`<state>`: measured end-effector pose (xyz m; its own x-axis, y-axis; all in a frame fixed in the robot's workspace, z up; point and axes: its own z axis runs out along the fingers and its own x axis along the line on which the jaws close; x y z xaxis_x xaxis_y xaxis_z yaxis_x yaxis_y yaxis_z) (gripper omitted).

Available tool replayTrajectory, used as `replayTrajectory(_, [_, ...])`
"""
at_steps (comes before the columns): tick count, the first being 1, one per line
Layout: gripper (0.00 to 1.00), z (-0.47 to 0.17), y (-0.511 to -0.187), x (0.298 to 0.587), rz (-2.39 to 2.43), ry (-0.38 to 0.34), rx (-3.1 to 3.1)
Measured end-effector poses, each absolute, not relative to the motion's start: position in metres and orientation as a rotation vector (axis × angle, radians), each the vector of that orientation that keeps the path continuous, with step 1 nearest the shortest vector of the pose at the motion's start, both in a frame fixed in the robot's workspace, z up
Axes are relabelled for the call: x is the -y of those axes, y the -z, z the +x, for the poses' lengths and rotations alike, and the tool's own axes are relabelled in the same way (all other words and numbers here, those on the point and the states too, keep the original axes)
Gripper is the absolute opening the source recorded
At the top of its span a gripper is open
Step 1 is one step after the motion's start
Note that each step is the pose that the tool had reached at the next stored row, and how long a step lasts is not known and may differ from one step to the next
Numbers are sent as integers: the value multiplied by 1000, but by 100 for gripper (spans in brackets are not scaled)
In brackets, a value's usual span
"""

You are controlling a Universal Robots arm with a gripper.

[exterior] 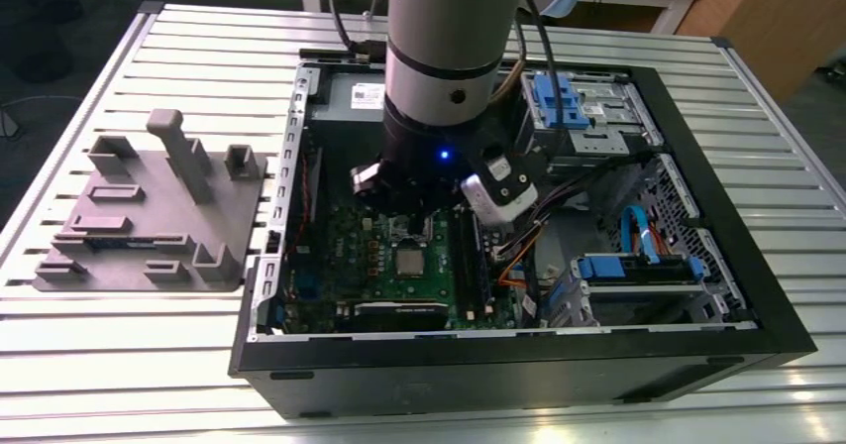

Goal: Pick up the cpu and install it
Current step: 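Close the cpu cover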

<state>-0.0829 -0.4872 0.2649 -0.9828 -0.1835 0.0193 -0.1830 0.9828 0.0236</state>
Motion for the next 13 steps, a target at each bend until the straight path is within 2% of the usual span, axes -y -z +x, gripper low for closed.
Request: replayTrajectory(13, [10, -83, -262, 487, 652, 30, 3049])
